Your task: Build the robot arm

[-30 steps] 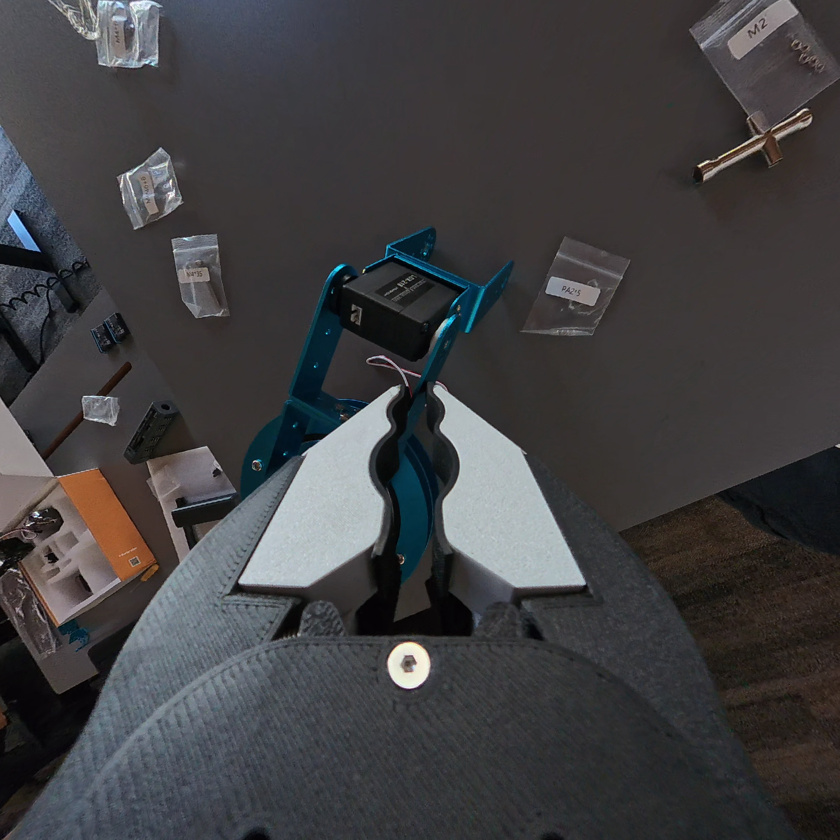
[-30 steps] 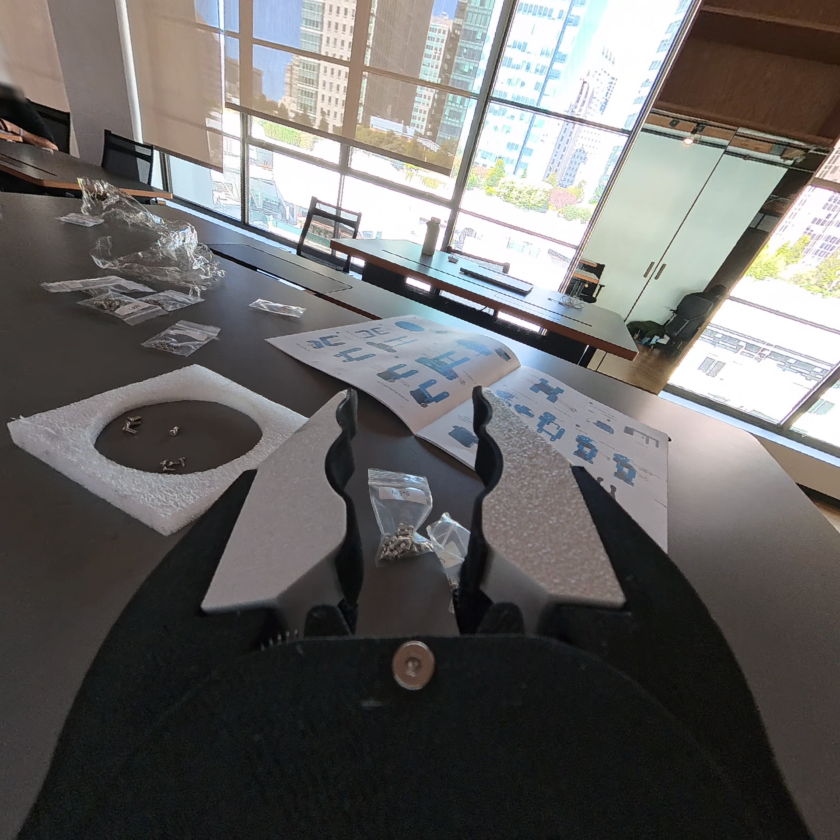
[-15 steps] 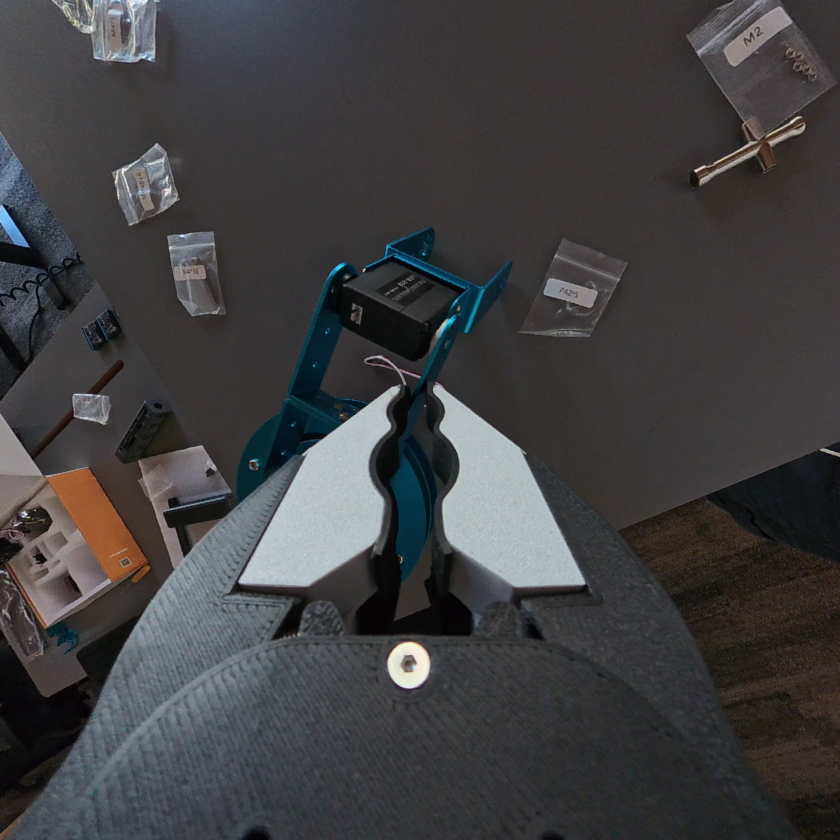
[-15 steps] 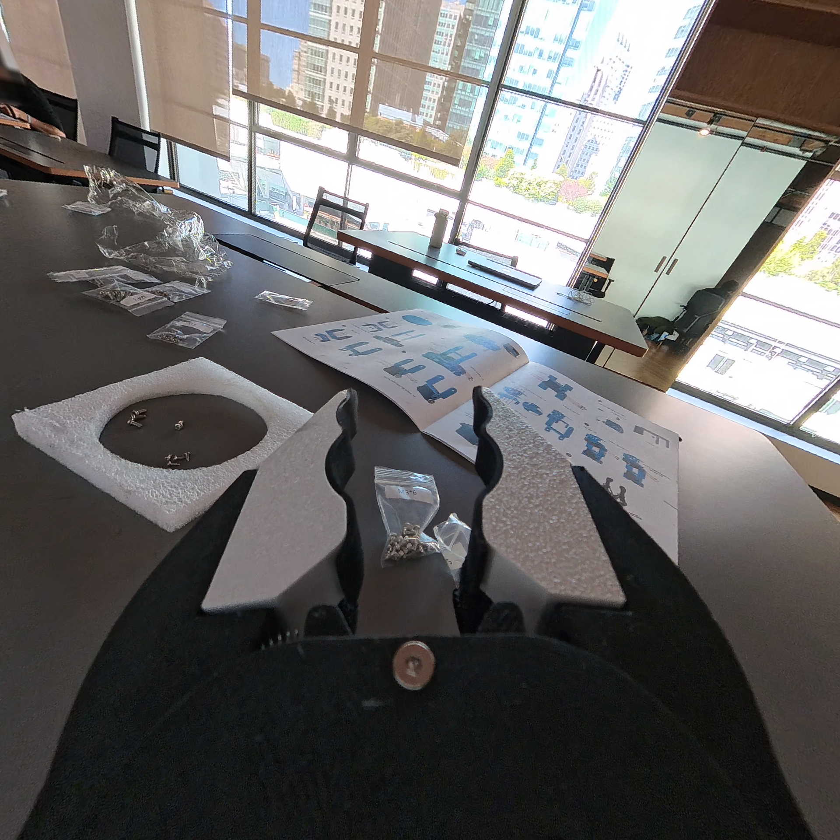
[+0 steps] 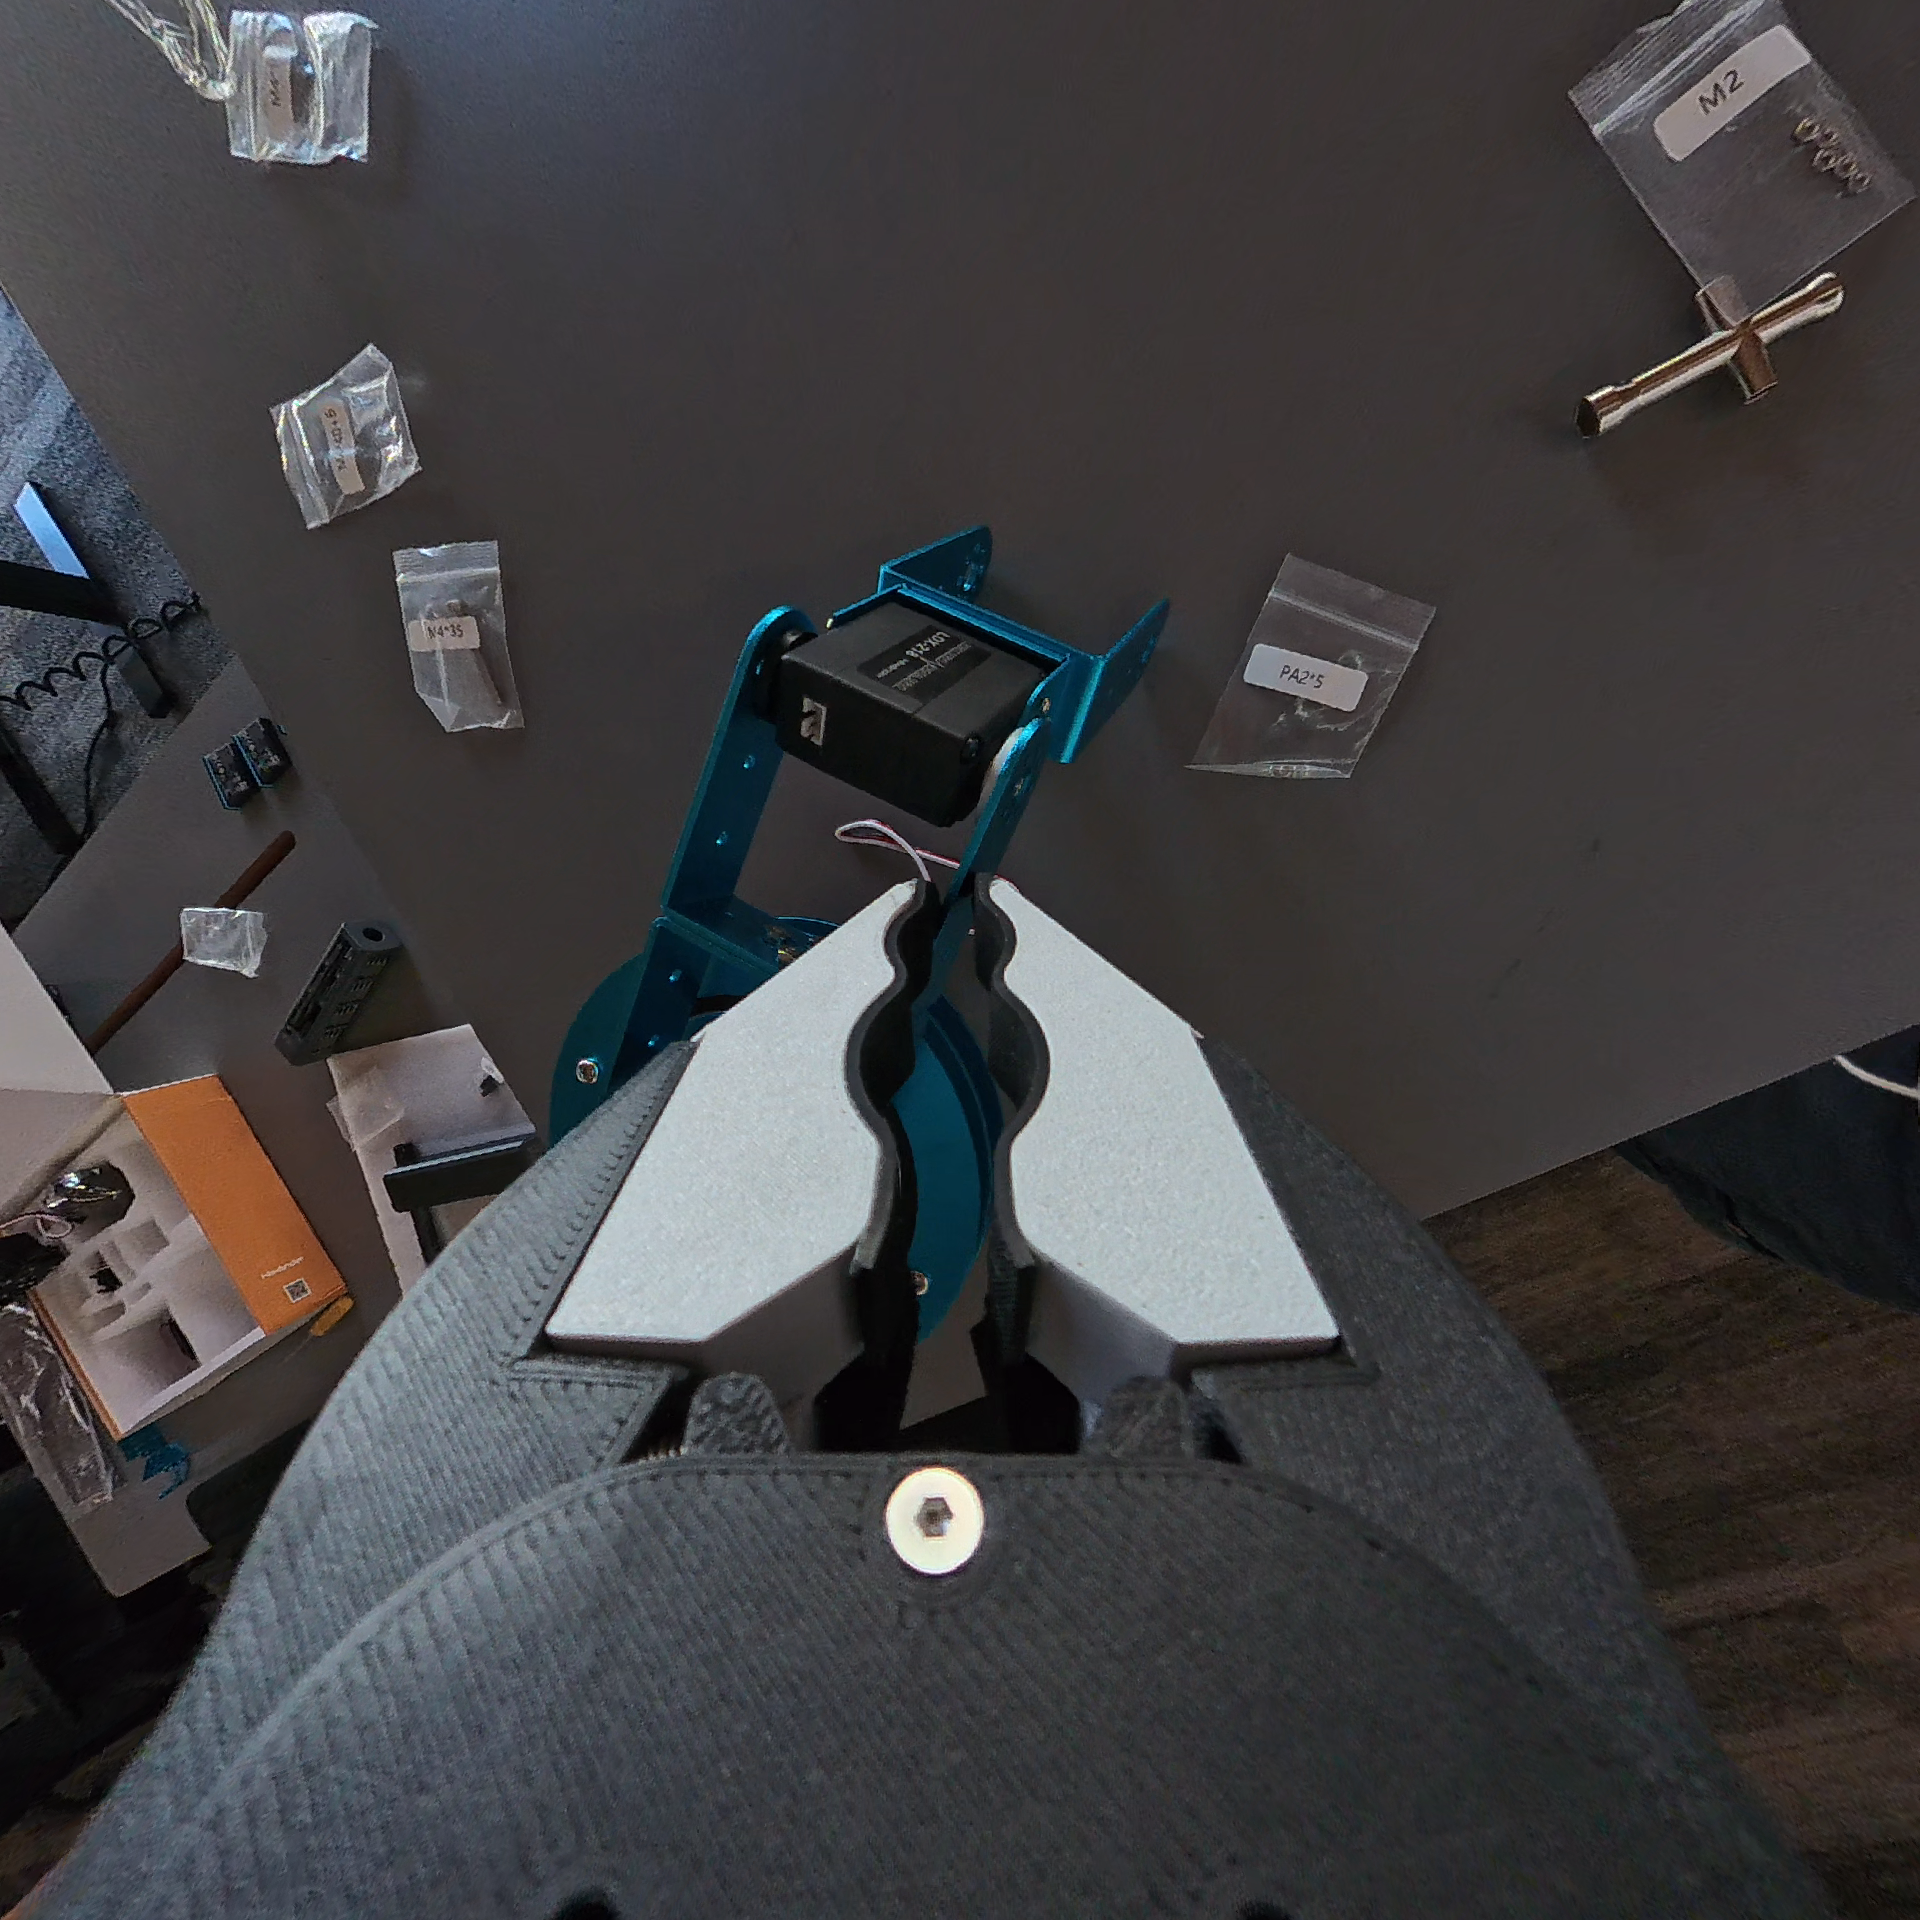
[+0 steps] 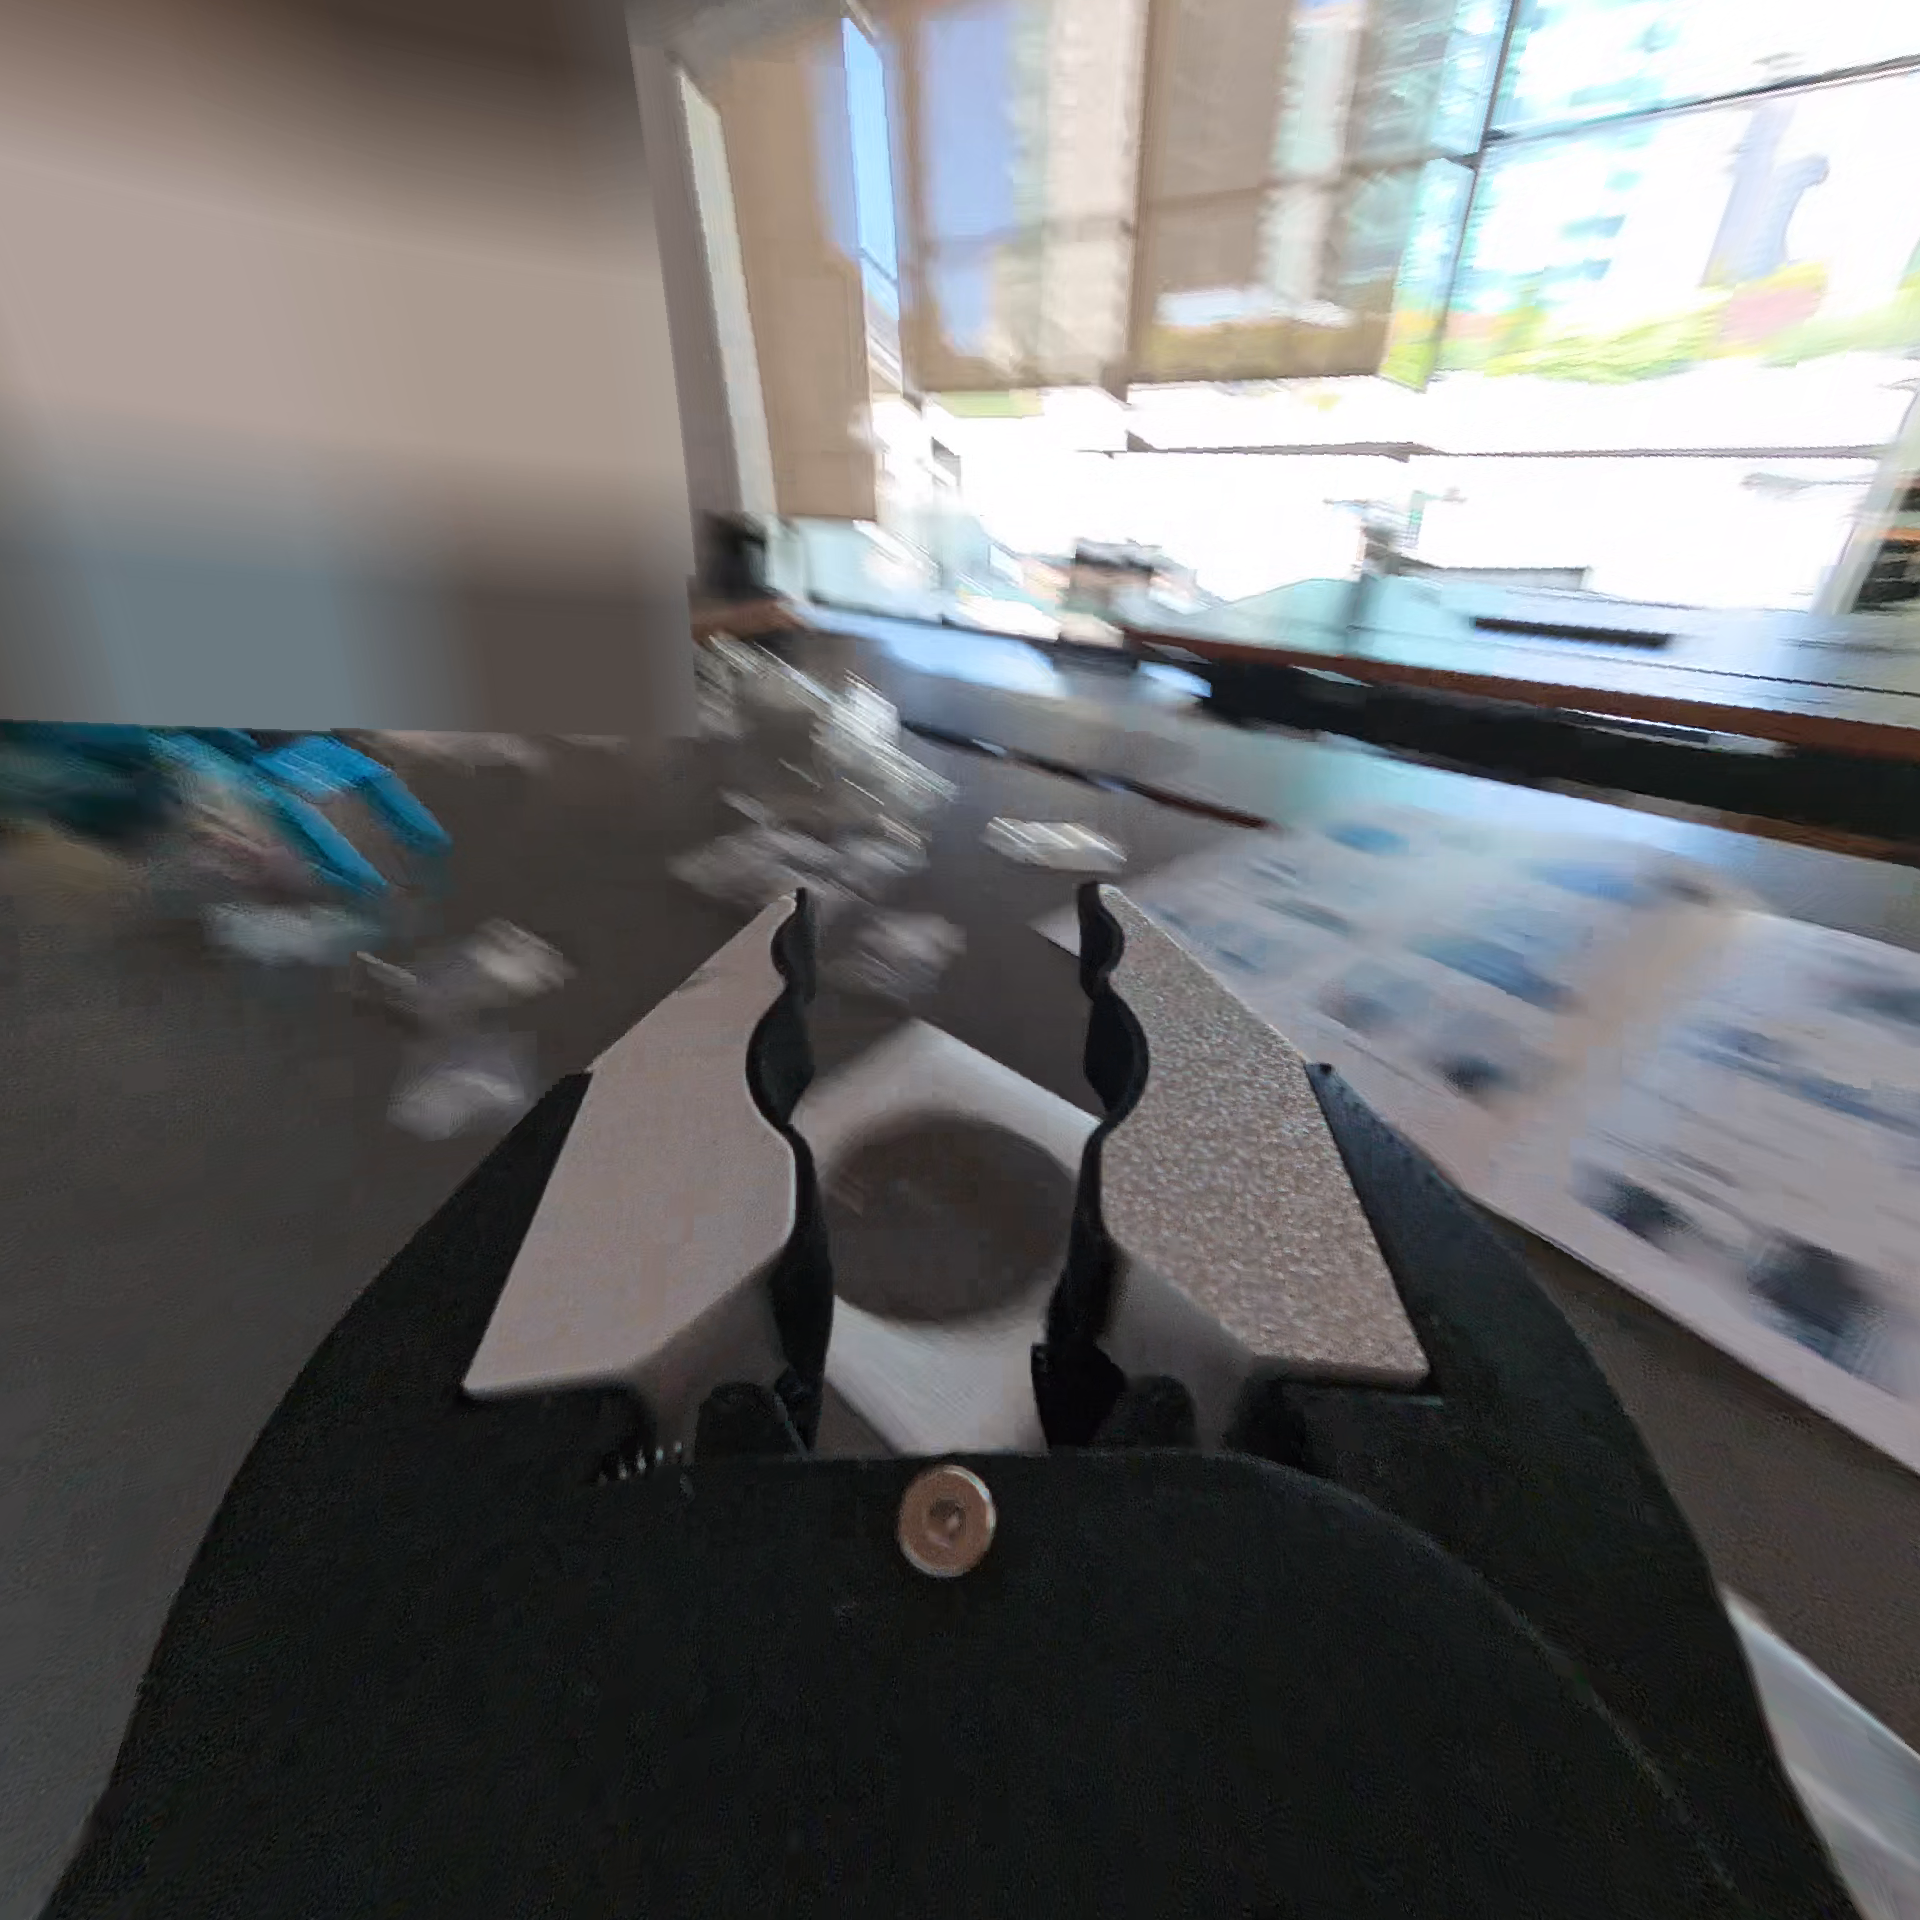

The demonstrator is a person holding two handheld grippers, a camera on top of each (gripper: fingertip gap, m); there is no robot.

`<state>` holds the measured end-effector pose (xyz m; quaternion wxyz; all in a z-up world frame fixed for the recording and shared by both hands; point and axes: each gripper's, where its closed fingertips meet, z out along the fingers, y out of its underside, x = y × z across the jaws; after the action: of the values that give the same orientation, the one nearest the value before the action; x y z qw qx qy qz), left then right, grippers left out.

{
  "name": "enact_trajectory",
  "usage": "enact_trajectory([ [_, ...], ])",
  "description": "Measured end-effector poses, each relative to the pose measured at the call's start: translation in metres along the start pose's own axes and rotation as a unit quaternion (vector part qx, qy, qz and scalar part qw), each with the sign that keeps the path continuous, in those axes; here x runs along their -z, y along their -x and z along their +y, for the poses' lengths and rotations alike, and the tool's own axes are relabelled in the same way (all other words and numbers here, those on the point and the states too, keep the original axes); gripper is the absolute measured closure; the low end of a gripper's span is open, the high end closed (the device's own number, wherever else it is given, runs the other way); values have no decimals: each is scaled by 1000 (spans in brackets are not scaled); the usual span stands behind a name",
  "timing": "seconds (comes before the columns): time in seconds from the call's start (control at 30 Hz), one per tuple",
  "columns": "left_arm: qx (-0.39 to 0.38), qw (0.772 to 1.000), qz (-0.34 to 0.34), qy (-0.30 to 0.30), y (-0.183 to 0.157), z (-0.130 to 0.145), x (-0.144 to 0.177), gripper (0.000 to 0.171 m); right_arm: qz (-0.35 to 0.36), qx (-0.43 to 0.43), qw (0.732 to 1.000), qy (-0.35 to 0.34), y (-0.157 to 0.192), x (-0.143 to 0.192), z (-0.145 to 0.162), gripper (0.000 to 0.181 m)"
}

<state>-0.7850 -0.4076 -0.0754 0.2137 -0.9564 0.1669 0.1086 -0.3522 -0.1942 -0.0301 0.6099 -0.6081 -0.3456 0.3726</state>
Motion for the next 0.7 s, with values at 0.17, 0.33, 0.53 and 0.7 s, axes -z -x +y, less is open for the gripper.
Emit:
enact_trajectory([
  [0.17,-1,1000,3,-19,0,-2,0,165,-244,-86,961,-94,180,-68,-61,138],
  [0.33,-4,998,28,-51,0,-3,0,165,-368,-325,870,35,304,-140,-21,141],
  [0.53,-36,989,79,-122,2,-4,17,149,-298,-521,799,35,357,-196,21,173],
  [0.7,-60,980,120,-149,14,14,32,136,-223,-551,803,48,382,-222,54,165],
])
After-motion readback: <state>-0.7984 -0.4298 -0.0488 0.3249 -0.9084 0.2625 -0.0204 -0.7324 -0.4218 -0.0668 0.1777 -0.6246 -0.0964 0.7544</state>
